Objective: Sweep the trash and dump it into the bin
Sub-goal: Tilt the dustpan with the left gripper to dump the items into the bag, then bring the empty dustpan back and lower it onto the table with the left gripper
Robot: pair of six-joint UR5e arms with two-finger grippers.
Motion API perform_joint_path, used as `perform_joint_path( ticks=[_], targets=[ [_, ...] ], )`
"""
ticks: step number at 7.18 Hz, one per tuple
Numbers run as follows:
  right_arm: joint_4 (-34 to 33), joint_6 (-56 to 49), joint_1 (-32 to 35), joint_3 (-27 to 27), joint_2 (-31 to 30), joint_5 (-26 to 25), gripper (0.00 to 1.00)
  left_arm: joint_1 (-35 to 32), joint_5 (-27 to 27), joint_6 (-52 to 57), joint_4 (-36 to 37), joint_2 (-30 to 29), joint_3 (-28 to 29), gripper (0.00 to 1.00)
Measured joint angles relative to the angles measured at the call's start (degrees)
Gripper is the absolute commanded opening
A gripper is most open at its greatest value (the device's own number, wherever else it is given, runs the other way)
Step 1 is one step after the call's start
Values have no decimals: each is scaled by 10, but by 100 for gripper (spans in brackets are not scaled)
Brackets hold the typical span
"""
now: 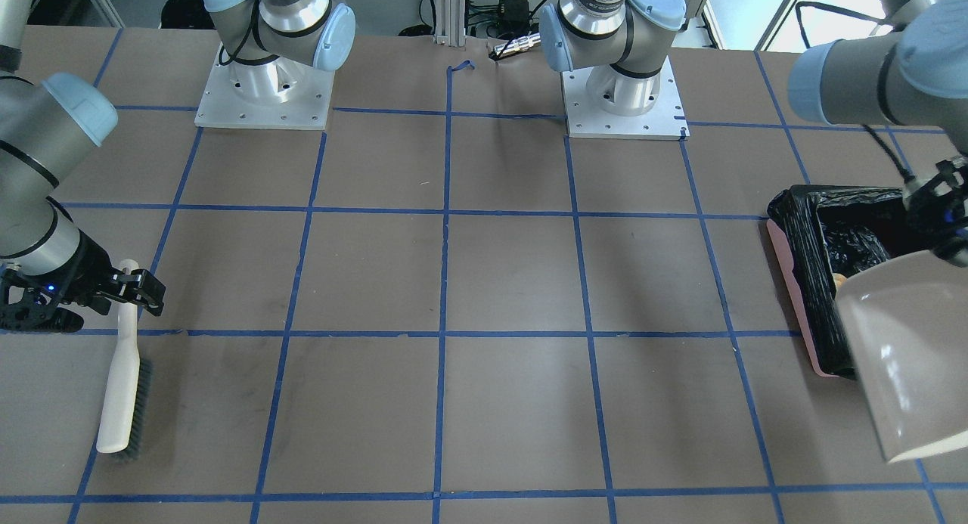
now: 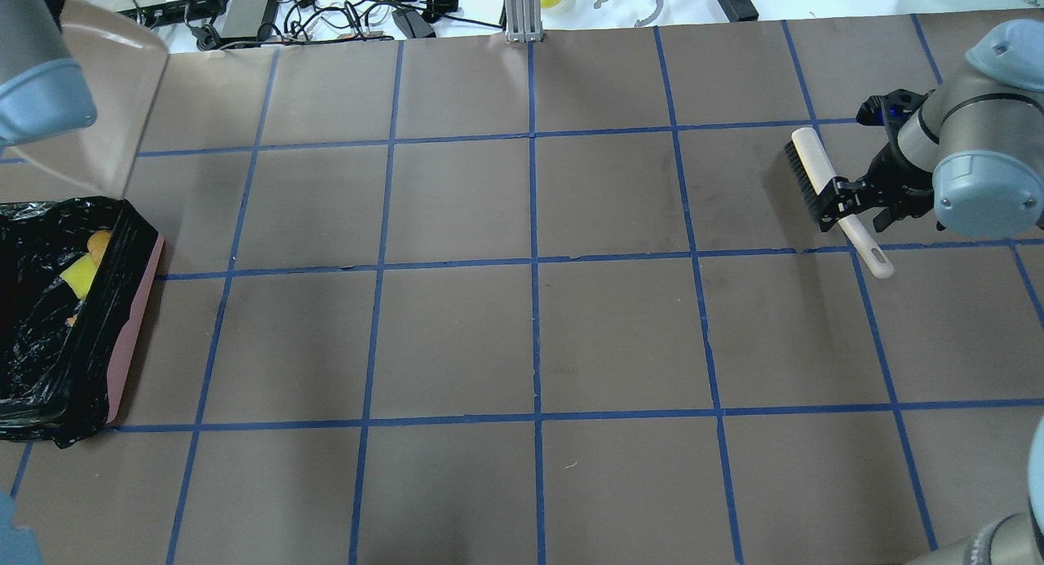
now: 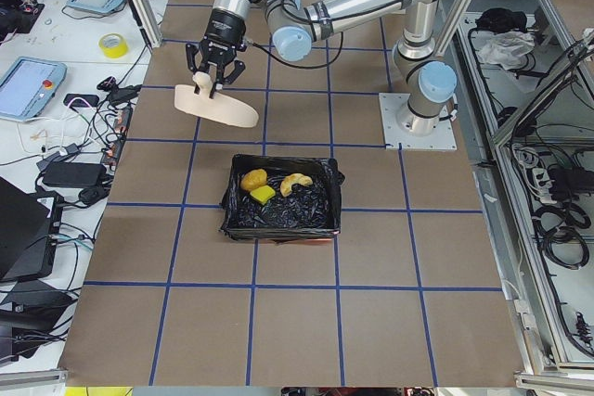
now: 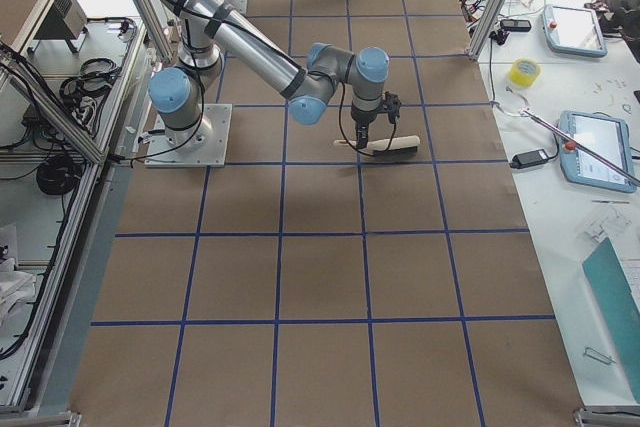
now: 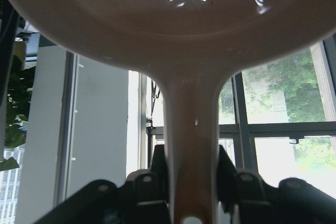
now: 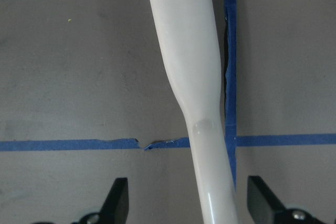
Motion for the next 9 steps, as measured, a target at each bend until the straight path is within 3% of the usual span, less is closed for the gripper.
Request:
perform_joint_path(
  ticks=[2,4,5,7,9],
  targets=[
    [1,-1,0,-3,1,0,82,-25,-158,-110,-13,-14,-4,0],
    [5,-3,0,1,2,-1,83,-28,-314,-183,-110,-50,-3,0],
    [7,0,0,4,2,-2,83,-28,-361,-190,-146,-81,1,0],
    [8,4,0,15,2,-2,85,-28,-401,-172,-206,-143,29,0],
    [7,14,0,20,0,0,88,-28,-403,-167,-265,-182,65,0]
  ],
)
